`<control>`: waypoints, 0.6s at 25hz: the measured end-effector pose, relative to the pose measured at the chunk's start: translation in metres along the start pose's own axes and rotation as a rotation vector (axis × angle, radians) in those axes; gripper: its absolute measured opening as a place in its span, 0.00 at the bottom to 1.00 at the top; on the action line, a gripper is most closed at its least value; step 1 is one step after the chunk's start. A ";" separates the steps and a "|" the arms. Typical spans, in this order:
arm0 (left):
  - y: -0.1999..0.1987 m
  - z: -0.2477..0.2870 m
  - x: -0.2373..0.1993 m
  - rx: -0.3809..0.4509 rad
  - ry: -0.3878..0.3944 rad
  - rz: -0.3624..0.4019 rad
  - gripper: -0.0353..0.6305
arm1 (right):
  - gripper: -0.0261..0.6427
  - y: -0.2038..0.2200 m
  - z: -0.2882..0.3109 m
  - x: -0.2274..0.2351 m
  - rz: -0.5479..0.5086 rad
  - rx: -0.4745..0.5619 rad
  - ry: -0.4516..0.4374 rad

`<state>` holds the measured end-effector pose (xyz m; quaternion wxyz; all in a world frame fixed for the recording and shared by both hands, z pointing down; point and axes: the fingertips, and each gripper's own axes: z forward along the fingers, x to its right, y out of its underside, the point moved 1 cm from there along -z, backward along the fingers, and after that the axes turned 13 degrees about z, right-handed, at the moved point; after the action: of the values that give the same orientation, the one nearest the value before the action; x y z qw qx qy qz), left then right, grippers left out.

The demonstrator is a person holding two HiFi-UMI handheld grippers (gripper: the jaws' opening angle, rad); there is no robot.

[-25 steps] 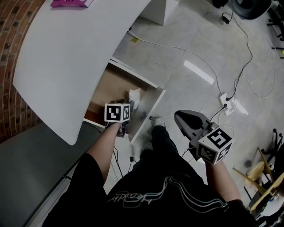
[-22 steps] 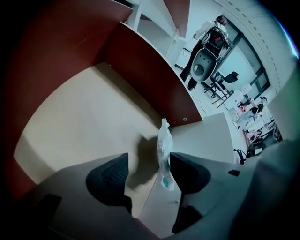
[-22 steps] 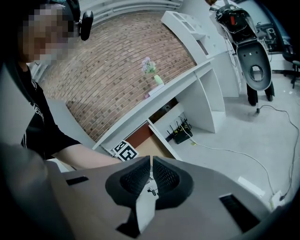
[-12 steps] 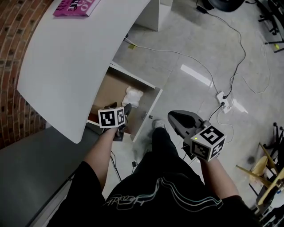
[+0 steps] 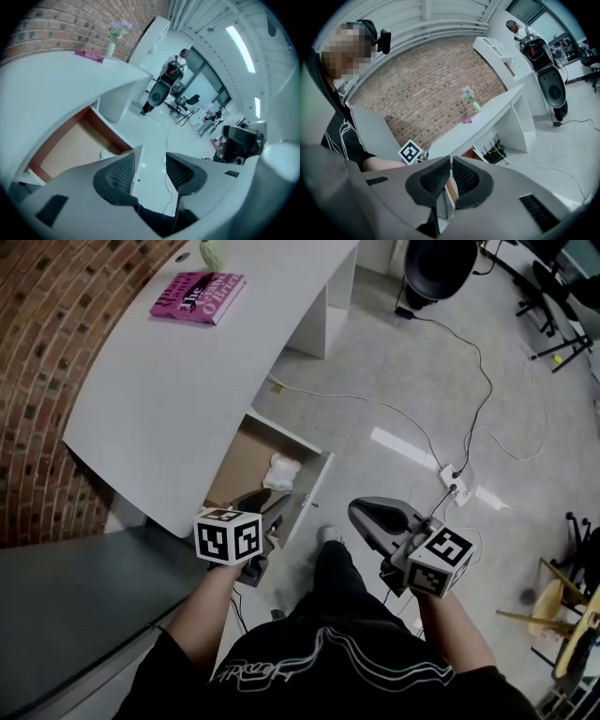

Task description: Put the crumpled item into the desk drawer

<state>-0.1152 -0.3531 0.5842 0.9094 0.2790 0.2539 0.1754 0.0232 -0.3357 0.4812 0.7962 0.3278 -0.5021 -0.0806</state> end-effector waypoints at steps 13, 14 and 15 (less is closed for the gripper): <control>-0.063 -0.232 0.192 0.438 0.239 0.133 0.10 | 0.11 0.000 -0.086 -0.185 -0.189 0.099 -0.058; -0.063 -0.245 0.204 0.456 0.253 0.162 0.10 | 0.11 0.001 -0.093 -0.198 -0.193 0.107 -0.071; -0.062 -0.258 0.216 0.469 0.270 0.190 0.09 | 0.11 0.001 -0.098 -0.211 -0.196 0.117 -0.084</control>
<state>-0.0732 -0.1945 0.2841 0.7575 0.4783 0.3790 0.2321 0.0050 -0.1949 0.2970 0.7424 0.4175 -0.5044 -0.1421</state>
